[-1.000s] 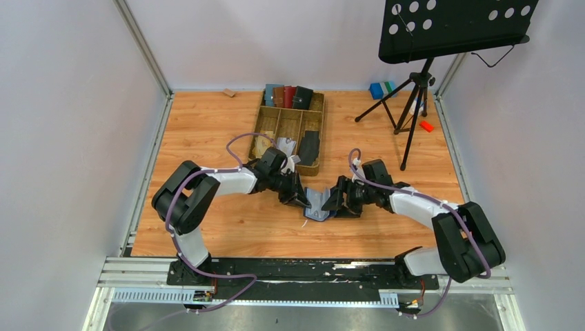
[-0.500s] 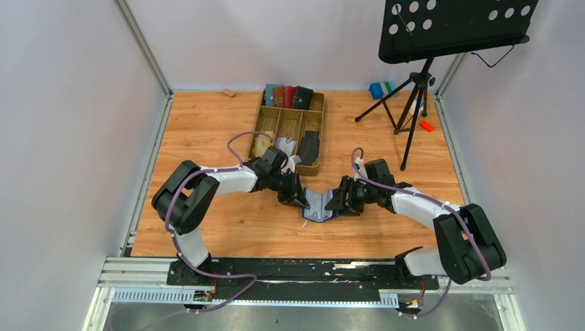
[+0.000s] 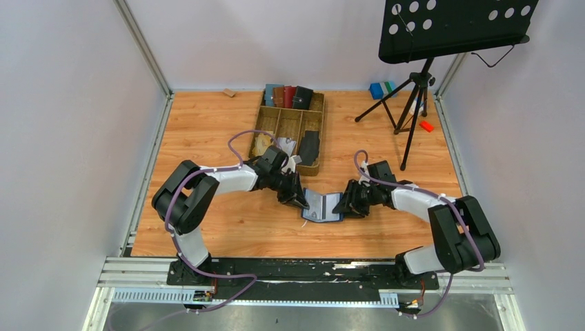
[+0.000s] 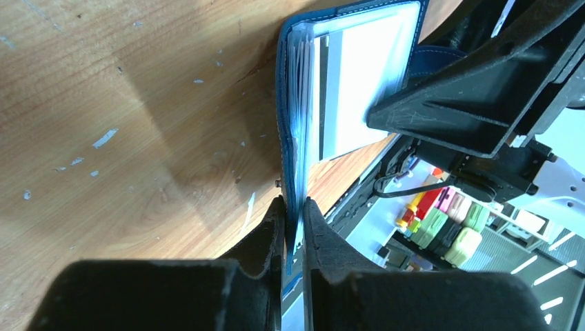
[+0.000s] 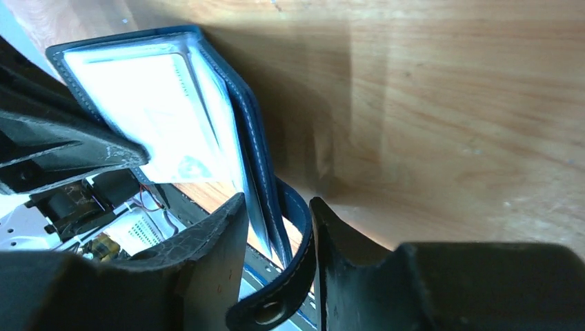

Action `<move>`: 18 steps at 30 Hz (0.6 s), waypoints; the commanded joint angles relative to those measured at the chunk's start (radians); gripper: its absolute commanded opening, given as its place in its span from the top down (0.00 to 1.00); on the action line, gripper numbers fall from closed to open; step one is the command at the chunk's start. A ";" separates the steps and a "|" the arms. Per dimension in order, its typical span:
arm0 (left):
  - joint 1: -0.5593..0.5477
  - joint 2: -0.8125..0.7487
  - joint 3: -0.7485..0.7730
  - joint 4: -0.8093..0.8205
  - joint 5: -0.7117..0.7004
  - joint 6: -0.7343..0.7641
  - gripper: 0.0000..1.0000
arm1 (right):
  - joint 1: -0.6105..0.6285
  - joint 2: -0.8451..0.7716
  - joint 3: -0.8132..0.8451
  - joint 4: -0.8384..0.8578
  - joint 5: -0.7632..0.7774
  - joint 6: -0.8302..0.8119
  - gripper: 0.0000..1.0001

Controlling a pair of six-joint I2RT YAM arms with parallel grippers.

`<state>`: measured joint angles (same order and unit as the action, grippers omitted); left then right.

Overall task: Take the credit cards out of the card holder
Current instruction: Open the card holder at the center of the board.

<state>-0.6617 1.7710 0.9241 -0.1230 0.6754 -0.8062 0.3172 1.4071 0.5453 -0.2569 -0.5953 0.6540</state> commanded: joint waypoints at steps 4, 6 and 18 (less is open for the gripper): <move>-0.007 0.010 0.011 -0.050 -0.001 0.060 0.96 | -0.009 0.035 0.021 0.083 -0.049 -0.006 0.54; -0.007 0.013 0.006 -0.052 -0.002 0.062 0.96 | -0.010 0.052 0.029 0.112 -0.074 -0.001 0.55; 0.000 0.089 0.032 -0.271 -0.129 0.119 0.94 | -0.033 0.074 0.005 0.202 -0.149 0.013 1.00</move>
<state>-0.6586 1.7863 0.9314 -0.1940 0.6537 -0.7731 0.2981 1.5024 0.5697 -0.1658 -0.7288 0.6563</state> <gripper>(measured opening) 0.156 0.091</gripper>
